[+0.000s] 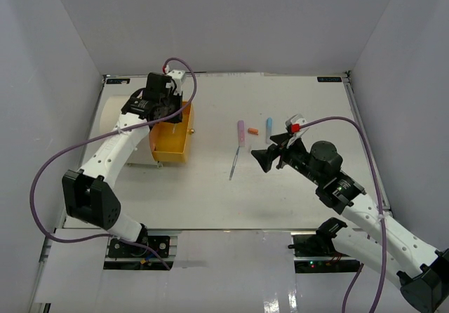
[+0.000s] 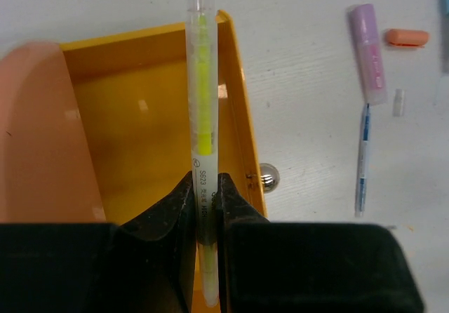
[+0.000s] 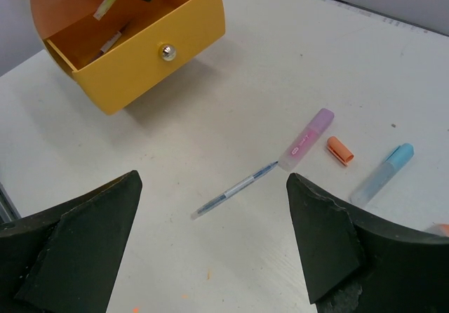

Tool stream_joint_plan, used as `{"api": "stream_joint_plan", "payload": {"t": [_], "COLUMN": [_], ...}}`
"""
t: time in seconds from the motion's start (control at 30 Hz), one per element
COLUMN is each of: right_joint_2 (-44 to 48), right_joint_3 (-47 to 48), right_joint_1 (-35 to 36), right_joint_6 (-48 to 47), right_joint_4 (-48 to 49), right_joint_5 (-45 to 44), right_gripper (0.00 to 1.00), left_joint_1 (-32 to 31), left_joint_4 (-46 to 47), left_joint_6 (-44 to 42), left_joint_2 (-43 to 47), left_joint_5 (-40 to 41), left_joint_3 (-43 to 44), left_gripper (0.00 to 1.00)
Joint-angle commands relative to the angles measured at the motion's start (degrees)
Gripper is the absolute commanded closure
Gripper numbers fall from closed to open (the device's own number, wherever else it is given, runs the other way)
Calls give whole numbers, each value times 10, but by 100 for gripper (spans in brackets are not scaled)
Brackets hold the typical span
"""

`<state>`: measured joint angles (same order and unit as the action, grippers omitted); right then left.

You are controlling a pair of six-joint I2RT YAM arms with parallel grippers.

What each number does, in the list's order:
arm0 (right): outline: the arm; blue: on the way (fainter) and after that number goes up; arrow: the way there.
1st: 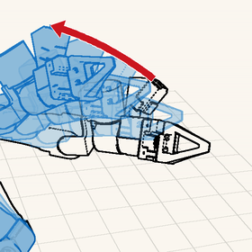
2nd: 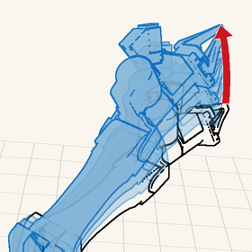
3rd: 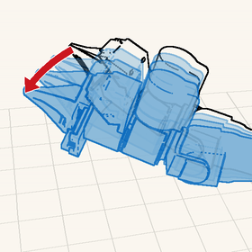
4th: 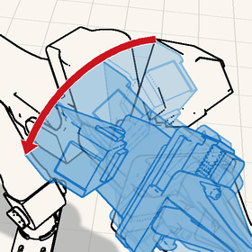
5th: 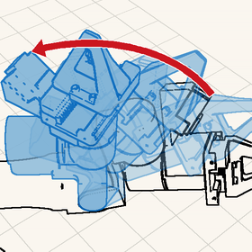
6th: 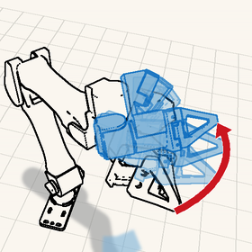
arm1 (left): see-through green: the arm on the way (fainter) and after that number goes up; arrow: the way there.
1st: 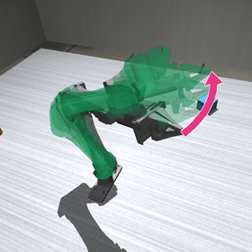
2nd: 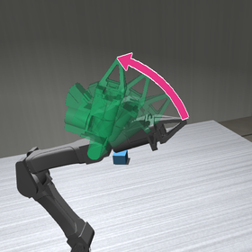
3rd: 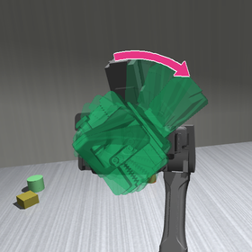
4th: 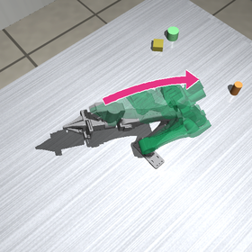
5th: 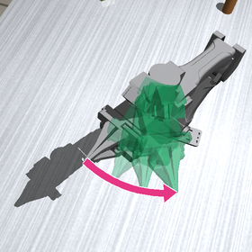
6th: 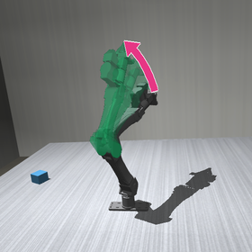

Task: Sort the stationery into containers
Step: Place the pen in the drawer, then pick up the pen from the center of the board.

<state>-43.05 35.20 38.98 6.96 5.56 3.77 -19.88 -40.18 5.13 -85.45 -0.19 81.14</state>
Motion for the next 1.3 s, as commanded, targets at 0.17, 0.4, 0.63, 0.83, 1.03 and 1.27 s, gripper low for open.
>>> {"api": "stream_joint_plan", "payload": {"t": [0.17,0.4,0.63,0.83,1.03,1.27], "right_joint_2": [30,29,29,22,5,-76], "right_joint_3": [-24,-29,-25,-18,-7,36], "right_joint_1": [-3,-3,-3,-3,-3,-2], "right_joint_6": [-12,-12,-12,5,28,68], "right_joint_4": [6,6,2,-14,-46,-119], "right_joint_5": [-7,-9,-17,-36,-99,-105], "right_gripper": [10,10,10,10,10,7], "left_joint_1": [19,19,19,-1,-66,-90], "left_joint_4": [-54,-57,-59,-56,-51,37], "left_joint_6": [11,16,29,59,86,125], "left_joint_2": [-39,-38,-32,-20,-24,20], "left_joint_5": [33,24,-24,-88,-83,-44], "left_joint_3": [46,50,81,137,167,83], "left_gripper": [71,48,31,3,2,2]}}
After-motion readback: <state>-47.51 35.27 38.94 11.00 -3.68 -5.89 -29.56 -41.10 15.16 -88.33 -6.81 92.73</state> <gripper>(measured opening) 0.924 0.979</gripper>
